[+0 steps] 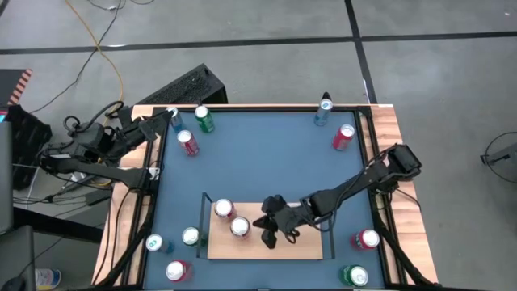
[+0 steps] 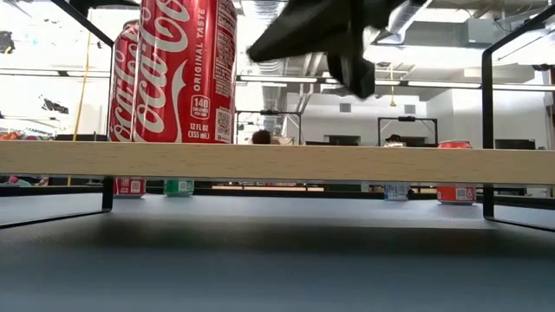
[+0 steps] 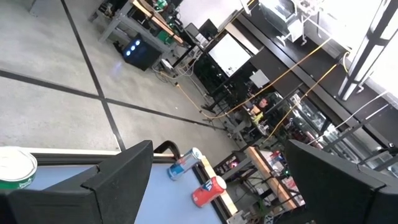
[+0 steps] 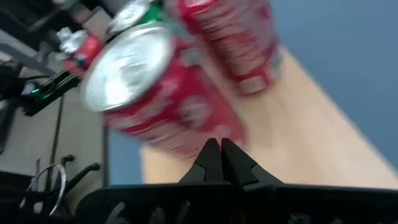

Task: Place canned beverage on shelf
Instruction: Put the right red soda can on the shelf aligned with the other red soda can

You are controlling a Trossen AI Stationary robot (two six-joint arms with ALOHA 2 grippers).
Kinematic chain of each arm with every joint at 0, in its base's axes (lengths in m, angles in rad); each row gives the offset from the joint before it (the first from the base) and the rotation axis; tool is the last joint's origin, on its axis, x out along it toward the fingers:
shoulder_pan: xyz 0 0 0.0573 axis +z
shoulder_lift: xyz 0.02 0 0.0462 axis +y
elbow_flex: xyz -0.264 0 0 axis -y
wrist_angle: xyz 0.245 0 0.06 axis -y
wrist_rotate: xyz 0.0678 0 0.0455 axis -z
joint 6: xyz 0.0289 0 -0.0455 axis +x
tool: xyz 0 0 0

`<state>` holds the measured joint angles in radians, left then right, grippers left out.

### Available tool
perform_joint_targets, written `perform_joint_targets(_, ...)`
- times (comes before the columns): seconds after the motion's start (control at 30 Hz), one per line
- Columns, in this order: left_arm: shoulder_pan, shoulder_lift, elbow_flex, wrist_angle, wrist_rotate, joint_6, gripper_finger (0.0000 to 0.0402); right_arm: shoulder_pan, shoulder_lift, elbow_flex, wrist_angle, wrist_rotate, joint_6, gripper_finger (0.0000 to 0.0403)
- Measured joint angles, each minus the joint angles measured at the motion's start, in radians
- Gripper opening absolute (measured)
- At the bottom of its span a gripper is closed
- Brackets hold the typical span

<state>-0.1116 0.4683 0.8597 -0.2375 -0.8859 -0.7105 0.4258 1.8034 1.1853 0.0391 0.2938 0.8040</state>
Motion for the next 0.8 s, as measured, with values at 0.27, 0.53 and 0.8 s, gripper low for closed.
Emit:
perform_joint_targets(0.27, 0.000, 0.000, 0.000, 0.000, 0.010, 0.000, 0.0352, 0.014, -0.002, 0.040, -0.088, 0.019, 0.000, 0.0000)
perform_joint_targets(0.53, 0.000, 0.000, 0.000, 0.000, 0.010, 0.000, 0.0352, 0.004, 0.017, 0.040, -0.040, 0.018, 0.000, 0.0000)
perform_joint_targets(0.8, 0.000, 0.000, 0.000, 0.000, 0.011, 0.019, 0.0352, 0.001, 0.045, 0.043, 0.046, -0.004, -0.020, 0.0000)
